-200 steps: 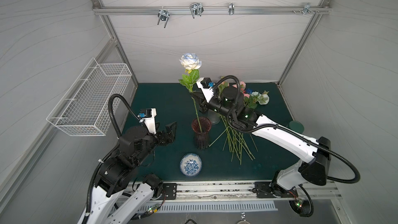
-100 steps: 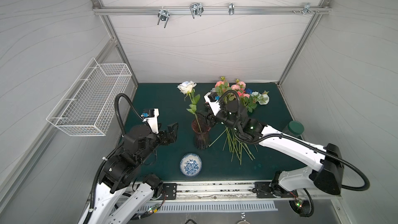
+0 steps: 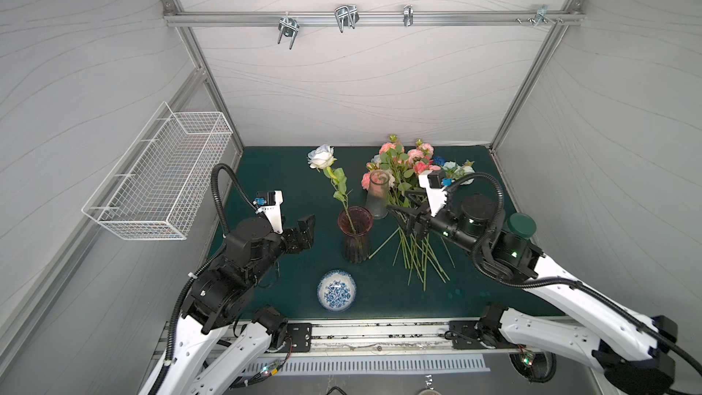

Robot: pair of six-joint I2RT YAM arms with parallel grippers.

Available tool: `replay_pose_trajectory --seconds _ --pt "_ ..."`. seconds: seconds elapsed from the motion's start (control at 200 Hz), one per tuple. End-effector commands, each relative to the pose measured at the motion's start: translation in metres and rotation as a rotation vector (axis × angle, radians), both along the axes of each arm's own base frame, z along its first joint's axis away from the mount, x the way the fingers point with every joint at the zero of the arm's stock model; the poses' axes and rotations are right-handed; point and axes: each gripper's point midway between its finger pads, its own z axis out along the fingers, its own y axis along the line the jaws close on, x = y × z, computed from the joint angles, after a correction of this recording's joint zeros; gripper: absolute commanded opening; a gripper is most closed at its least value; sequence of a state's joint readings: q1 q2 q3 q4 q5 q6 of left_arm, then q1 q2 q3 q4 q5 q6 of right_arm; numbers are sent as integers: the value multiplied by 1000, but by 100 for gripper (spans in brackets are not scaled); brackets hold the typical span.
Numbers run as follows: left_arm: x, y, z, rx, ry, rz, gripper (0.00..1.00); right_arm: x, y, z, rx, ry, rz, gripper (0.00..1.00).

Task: Arrange flowers in a vase
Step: Pick up the flower from the flowers.

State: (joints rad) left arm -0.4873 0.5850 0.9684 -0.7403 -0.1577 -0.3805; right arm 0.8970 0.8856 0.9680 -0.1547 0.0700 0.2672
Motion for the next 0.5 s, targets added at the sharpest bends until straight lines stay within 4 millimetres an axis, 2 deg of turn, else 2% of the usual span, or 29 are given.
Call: replay_pose_trajectory --seconds 0.0,0.14,0.245,0.335,0.43,0.495 --pt "4 4 16 -18 -66 29 90 6 -32 -41 -55 183 -90 76" --pt "0 12 26 -34 -97 64 90 24 -62 -89 -83 393 -193 72" --pt "-4 17 32 -43 -123 81 90 39 -79 -144 -136 604 -270 67" --pt "-6 20 33 -44 -132 86 90 51 -88 -179 -171 702 -325 64" --pt "-7 21 32 -39 -131 87 90 67 -95 -206 -222 729 -392 63" --pt "-7 21 30 -38 -125 85 90 78 -95 -215 -243 742 -404 63"
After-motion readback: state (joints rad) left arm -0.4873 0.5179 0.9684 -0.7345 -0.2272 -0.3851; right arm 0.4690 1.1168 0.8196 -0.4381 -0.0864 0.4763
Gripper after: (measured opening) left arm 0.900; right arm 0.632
